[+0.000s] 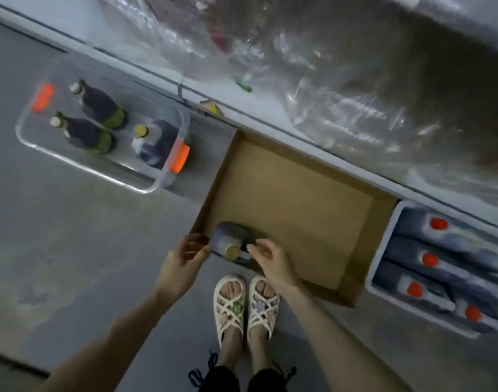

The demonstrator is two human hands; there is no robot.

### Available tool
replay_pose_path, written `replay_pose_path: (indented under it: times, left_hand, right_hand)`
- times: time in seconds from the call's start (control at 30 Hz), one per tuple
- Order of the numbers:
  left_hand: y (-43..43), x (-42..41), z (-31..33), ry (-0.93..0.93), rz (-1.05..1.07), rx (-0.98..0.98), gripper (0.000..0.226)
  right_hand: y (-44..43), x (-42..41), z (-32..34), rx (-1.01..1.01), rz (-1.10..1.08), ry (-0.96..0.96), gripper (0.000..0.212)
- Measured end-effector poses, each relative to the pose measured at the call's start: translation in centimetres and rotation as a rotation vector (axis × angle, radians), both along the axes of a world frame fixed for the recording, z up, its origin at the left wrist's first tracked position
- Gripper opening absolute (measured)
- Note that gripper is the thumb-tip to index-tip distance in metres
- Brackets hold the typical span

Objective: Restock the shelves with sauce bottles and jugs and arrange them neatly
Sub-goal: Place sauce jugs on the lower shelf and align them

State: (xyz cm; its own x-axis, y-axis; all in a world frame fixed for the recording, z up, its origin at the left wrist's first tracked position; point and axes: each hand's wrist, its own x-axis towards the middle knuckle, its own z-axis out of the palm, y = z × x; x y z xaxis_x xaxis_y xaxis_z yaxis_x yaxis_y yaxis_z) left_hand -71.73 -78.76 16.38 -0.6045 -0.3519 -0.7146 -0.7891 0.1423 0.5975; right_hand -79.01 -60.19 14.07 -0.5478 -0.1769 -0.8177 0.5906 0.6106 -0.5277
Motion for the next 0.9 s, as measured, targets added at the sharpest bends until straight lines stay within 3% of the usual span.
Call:
replay_pose_path:
  times: [0.33, 0.6, 0.9]
  left_hand:
    - [-0.3, 3.0, -9.1, -0.159, 0.059, 0.028, 0.042]
    - [-0.4, 2.9, -10.5, -0.153, 0.092, 0.07, 0.04]
    - [-1.1, 2.1, -7.9, -0.136, 0.012, 0.045, 0.044]
  right_hand:
    - [-1.6, 3.0, -10.7, 0.022, 0.183, -0.106, 0.048]
    - [-1.5, 2.1, -13.7, 0.057, 0.44, -0.112, 0.04]
    - [-2.7, 1.0, -11.6, 0.045, 0.278, -0.067, 0.046]
